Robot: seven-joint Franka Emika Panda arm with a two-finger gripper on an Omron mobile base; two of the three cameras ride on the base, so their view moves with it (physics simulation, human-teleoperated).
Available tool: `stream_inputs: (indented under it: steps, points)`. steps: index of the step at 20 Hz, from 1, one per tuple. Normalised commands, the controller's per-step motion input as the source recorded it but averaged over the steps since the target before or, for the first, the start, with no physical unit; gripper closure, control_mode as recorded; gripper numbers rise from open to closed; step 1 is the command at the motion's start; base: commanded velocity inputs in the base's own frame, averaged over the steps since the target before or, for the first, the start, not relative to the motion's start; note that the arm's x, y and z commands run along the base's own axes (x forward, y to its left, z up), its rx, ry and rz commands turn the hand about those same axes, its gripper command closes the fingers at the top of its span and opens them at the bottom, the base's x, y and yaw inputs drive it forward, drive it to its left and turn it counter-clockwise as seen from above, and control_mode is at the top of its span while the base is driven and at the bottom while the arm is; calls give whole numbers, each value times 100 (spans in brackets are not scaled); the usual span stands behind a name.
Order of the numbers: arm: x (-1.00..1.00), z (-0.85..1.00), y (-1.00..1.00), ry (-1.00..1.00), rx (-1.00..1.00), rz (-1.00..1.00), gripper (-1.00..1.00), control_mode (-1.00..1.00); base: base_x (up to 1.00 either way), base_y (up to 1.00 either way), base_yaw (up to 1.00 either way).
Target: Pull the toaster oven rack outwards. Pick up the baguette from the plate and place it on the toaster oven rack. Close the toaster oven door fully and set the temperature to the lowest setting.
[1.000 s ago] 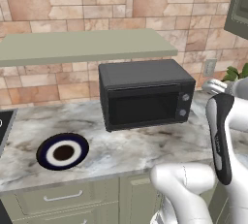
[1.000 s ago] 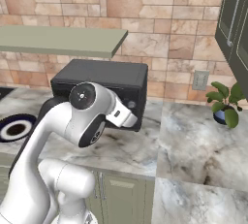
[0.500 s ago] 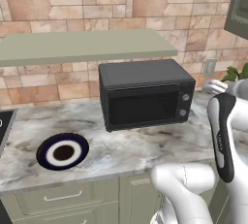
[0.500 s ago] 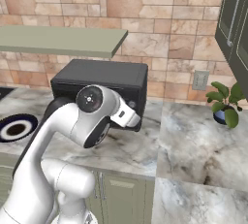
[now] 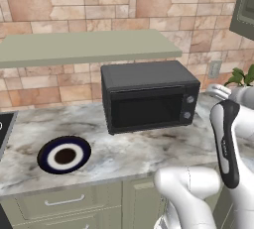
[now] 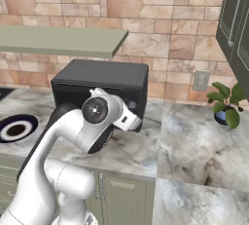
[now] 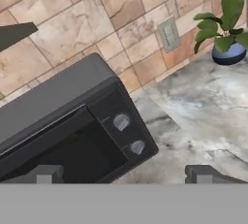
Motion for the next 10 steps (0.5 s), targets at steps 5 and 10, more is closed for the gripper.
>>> stream_inputs:
  steps: [5,10]
  points:
    - [12,-2,1,-2,4,0,-100,-100,0,0,0]
    - [3,0,0,-4,1,0,-100,-100,0,0,0]
